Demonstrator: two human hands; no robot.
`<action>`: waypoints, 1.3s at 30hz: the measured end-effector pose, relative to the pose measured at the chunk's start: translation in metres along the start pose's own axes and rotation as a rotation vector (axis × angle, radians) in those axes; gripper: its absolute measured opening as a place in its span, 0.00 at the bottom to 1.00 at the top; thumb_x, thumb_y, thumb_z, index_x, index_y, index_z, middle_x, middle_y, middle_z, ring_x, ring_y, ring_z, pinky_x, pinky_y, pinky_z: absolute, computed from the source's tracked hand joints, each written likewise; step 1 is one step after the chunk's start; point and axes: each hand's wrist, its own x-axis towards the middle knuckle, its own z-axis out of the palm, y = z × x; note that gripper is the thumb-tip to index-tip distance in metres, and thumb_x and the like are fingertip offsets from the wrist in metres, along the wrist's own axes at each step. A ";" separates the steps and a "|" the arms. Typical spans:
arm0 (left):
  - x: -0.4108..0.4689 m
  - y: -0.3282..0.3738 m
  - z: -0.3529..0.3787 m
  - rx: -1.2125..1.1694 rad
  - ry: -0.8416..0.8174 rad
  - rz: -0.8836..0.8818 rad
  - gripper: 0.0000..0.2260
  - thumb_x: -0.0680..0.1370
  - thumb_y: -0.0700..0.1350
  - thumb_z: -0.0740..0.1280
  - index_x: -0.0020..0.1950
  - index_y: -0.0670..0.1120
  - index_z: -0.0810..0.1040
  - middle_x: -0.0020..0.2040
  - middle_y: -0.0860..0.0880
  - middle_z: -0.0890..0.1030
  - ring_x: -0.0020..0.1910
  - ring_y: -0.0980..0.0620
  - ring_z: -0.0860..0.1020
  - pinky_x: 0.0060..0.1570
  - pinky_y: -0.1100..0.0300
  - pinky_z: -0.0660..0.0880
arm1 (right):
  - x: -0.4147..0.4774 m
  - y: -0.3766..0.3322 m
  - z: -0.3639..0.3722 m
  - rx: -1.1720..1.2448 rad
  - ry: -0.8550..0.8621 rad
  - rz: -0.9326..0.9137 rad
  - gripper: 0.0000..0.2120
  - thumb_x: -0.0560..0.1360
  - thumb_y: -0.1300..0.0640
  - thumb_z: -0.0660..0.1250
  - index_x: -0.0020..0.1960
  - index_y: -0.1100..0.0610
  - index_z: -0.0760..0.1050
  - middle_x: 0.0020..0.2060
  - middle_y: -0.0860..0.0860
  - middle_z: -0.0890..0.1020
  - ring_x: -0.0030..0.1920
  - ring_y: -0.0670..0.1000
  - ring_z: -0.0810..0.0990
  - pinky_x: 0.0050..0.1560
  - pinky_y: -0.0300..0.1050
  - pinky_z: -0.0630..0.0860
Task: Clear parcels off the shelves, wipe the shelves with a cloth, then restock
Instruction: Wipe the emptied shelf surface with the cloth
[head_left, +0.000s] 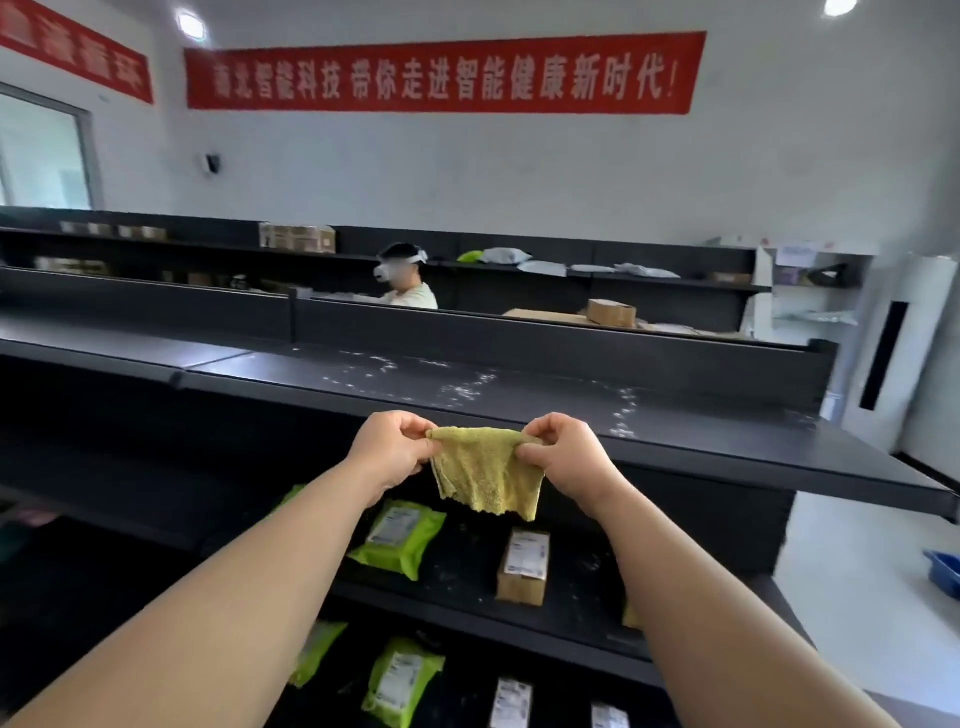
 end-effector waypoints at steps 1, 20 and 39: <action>0.009 -0.005 -0.014 0.005 0.019 0.000 0.06 0.73 0.37 0.73 0.43 0.48 0.79 0.45 0.47 0.81 0.46 0.50 0.80 0.44 0.58 0.79 | 0.009 -0.009 0.015 -0.003 -0.020 -0.017 0.08 0.71 0.65 0.71 0.46 0.55 0.75 0.42 0.51 0.80 0.40 0.48 0.77 0.38 0.38 0.73; 0.162 -0.109 -0.253 0.156 0.106 -0.026 0.11 0.78 0.40 0.66 0.61 0.44 0.77 0.51 0.46 0.81 0.50 0.48 0.80 0.51 0.55 0.76 | 0.173 -0.128 0.274 -0.147 0.035 -0.094 0.10 0.74 0.64 0.64 0.53 0.58 0.78 0.46 0.55 0.81 0.43 0.56 0.81 0.41 0.50 0.81; 0.296 -0.190 -0.329 0.708 0.153 0.090 0.16 0.81 0.43 0.61 0.69 0.48 0.73 0.69 0.50 0.72 0.68 0.50 0.69 0.65 0.58 0.65 | 0.296 -0.110 0.404 -0.528 -0.398 -0.132 0.04 0.79 0.56 0.58 0.47 0.54 0.71 0.44 0.53 0.76 0.44 0.52 0.72 0.46 0.44 0.69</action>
